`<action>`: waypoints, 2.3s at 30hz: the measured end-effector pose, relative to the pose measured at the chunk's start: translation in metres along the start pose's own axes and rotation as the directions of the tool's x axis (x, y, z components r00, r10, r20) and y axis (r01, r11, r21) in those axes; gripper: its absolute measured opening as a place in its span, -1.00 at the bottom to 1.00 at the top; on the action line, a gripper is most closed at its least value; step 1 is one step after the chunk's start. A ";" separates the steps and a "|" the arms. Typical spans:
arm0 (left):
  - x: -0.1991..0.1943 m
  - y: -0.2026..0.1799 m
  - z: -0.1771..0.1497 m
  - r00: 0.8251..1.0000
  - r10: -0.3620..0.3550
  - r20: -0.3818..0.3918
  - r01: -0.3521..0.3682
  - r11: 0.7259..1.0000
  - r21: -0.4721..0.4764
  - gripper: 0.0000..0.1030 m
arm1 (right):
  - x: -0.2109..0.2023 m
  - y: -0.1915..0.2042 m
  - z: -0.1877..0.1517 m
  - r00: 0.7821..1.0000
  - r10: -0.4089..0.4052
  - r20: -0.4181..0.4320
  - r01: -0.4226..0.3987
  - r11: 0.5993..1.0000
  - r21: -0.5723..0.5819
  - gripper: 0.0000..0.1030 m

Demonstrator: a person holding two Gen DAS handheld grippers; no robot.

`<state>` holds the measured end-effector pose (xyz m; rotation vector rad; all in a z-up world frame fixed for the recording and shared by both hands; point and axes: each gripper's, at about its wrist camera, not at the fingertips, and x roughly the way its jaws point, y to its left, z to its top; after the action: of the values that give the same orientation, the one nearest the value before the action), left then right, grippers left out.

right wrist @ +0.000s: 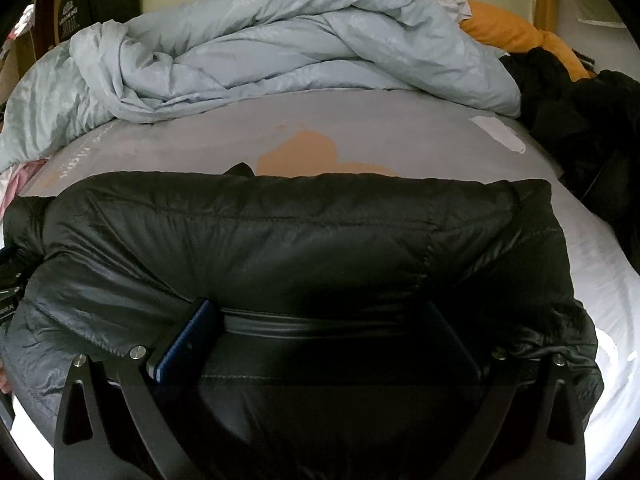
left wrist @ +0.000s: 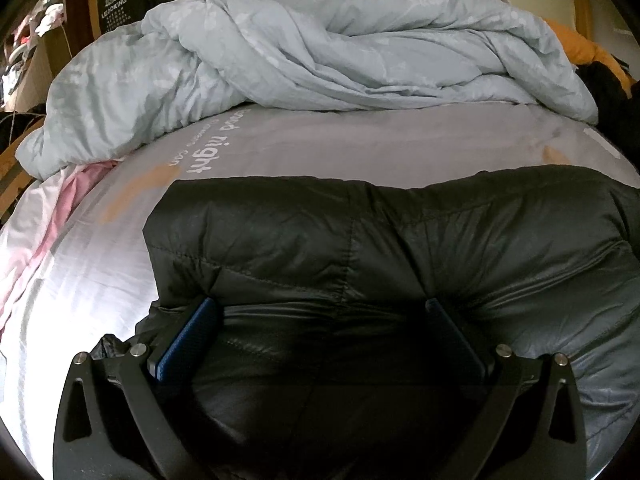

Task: Fold large clothes

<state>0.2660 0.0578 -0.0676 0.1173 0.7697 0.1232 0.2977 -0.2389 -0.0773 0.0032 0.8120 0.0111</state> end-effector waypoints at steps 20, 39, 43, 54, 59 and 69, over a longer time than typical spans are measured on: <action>-0.140 -0.004 -0.016 0.885 -0.177 0.430 0.192 0.981 0.010 0.48 | -0.008 0.001 -0.002 0.999 -0.027 0.028 0.027 1.000 -0.011 1.00; -0.079 -0.097 -0.042 0.841 -0.535 0.087 0.542 0.832 -0.121 -0.48 | -0.145 0.002 0.027 0.906 0.423 0.018 -0.423 0.905 0.049 -0.64; -0.055 -0.077 -0.051 0.808 -0.586 0.065 0.579 0.768 -0.273 -0.81 | -0.112 0.045 0.024 0.868 0.487 -0.098 -0.484 0.873 0.053 -0.77; -0.045 -0.078 -0.053 0.799 -0.600 0.037 0.578 0.751 -0.318 -0.85 | -0.017 0.109 0.011 0.882 0.338 -0.329 -0.355 0.935 0.009 -0.89; -0.043 -0.077 -0.052 0.799 -0.600 0.034 0.576 0.749 -0.327 -0.85 | 0.003 0.109 0.030 0.905 0.319 -0.282 -0.324 0.946 0.032 -1.00; -0.042 -0.077 -0.053 0.797 -0.602 0.036 0.578 0.745 -0.333 -0.86 | 0.052 0.104 0.072 0.927 0.237 -0.291 -0.210 0.970 0.121 -1.00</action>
<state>0.2044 -0.0210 -0.0881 -0.4602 0.8183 -0.3581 0.3843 -0.1343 -0.0650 0.1818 1.1165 0.1965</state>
